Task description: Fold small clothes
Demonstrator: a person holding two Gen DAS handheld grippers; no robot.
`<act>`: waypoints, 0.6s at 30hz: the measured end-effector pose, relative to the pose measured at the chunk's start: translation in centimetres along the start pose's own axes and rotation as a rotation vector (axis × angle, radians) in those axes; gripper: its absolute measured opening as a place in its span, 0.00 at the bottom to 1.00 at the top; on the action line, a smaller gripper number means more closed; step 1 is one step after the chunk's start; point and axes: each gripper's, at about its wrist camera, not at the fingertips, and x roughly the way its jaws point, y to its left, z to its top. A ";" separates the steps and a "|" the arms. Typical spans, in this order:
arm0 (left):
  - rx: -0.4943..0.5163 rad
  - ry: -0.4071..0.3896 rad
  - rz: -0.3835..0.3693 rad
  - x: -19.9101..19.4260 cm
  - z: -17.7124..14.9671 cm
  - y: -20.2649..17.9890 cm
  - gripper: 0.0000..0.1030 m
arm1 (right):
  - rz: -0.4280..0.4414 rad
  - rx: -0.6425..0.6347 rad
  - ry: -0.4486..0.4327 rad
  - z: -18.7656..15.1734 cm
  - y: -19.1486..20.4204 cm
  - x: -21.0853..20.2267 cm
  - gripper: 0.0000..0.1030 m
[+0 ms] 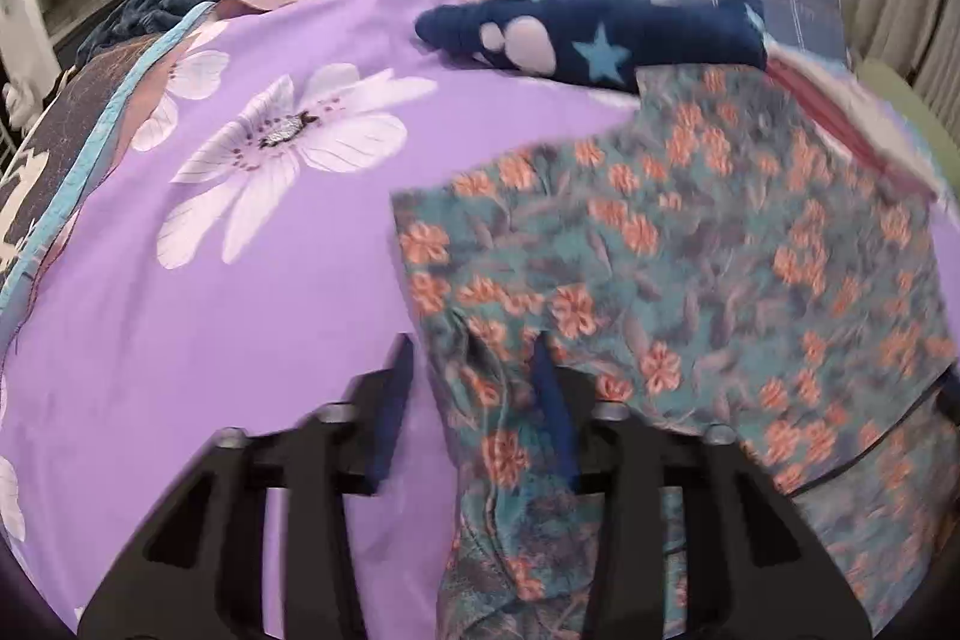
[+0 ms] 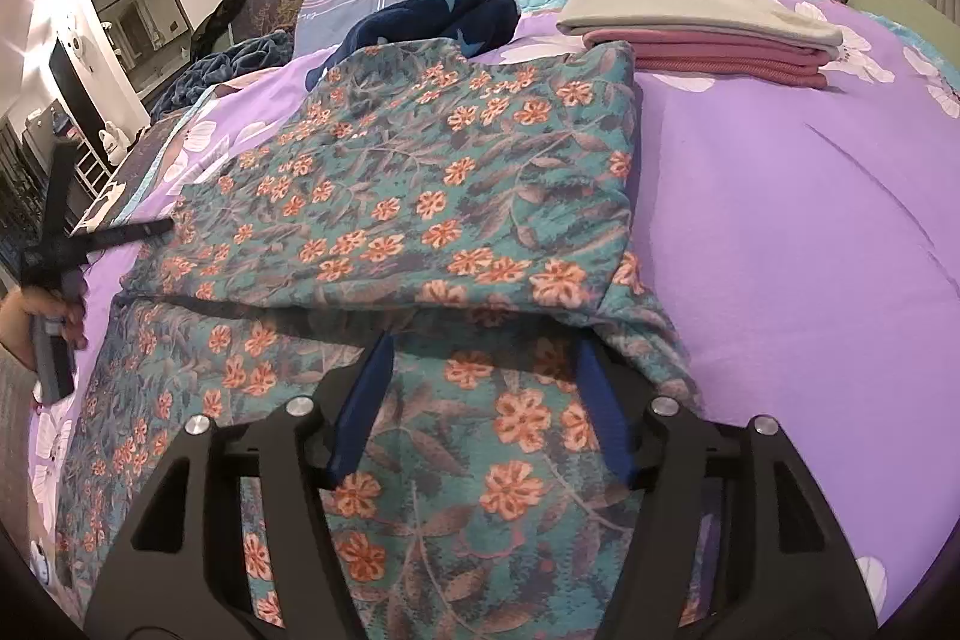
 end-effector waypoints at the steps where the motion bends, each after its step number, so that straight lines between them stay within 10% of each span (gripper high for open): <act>1: 0.031 -0.039 0.029 -0.5 -0.1 -0.6 0.05 | 0.000 -0.001 0.000 0.0 0.0 0.0 0.61; 5: 0.113 -0.242 0.173 -3.9 0.3 -2.9 0.05 | 0.003 0.002 0.001 0.0 0.0 0.1 0.62; 9: 0.133 -0.239 0.342 -3.2 1.0 -2.6 0.06 | 0.006 0.001 0.003 0.0 0.0 0.2 0.62; 13: 0.025 -0.254 0.141 -4.3 0.5 -2.3 0.22 | 0.004 0.000 0.003 0.0 0.0 0.2 0.62; 18: 0.130 -0.179 -0.001 -2.3 -1.2 -6.3 0.56 | -0.032 -0.007 -0.006 0.0 0.2 0.1 0.60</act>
